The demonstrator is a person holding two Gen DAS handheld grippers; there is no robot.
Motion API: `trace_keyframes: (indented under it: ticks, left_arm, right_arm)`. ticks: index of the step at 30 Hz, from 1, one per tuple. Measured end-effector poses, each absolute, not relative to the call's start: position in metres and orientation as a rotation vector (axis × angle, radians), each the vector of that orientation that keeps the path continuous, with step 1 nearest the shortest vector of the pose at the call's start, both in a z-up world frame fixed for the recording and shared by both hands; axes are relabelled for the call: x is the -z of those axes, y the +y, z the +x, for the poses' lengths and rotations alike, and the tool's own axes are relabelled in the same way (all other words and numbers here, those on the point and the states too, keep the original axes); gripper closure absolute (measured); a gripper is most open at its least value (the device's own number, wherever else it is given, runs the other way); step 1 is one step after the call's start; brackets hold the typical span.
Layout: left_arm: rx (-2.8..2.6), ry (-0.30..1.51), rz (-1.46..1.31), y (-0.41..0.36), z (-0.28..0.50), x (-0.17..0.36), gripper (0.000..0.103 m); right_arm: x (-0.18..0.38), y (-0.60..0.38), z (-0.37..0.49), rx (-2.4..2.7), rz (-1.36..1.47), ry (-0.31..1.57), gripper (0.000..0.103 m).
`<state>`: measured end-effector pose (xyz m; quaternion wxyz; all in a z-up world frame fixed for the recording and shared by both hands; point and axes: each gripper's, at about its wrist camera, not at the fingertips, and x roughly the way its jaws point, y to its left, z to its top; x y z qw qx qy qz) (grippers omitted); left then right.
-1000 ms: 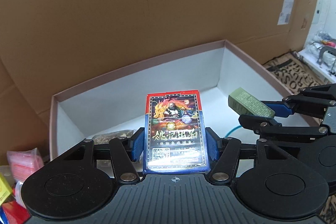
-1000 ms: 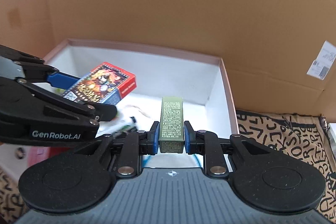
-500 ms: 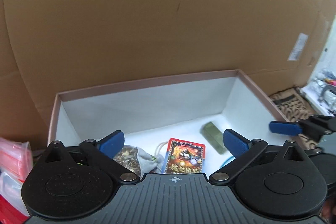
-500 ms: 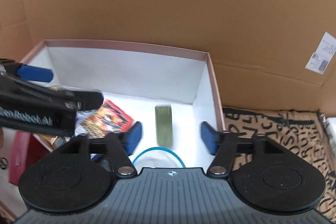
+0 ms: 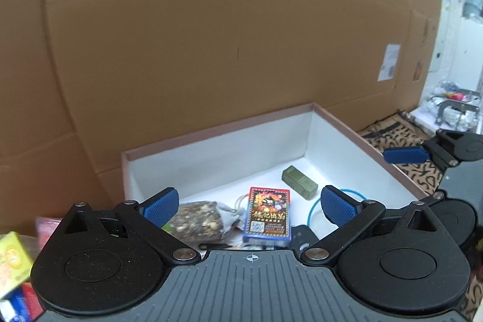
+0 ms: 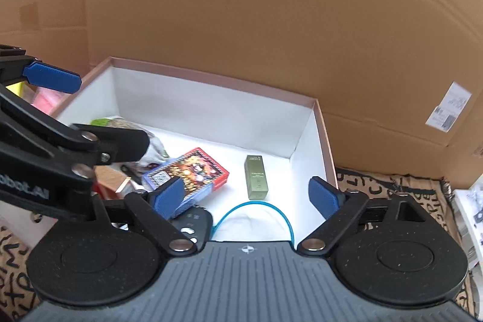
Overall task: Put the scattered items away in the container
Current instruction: 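Move both tools back toward the pile of items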
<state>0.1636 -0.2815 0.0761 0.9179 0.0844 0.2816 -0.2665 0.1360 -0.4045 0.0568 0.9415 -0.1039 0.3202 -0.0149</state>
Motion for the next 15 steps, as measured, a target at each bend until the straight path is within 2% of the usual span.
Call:
trace_keyframes:
  ticks: [6,15]
  left_arm:
    - [0.548,0.496,0.257,-0.224,0.106,-0.099,0.000]
    - [0.378,0.489,0.153,-0.105,0.032,-0.098,0.000]
  right_arm:
    - [-0.074,-0.367,0.084,-0.001,-0.285,0.521,0.002]
    - [-0.075,-0.293,0.010,-0.177,-0.308,0.374,0.001]
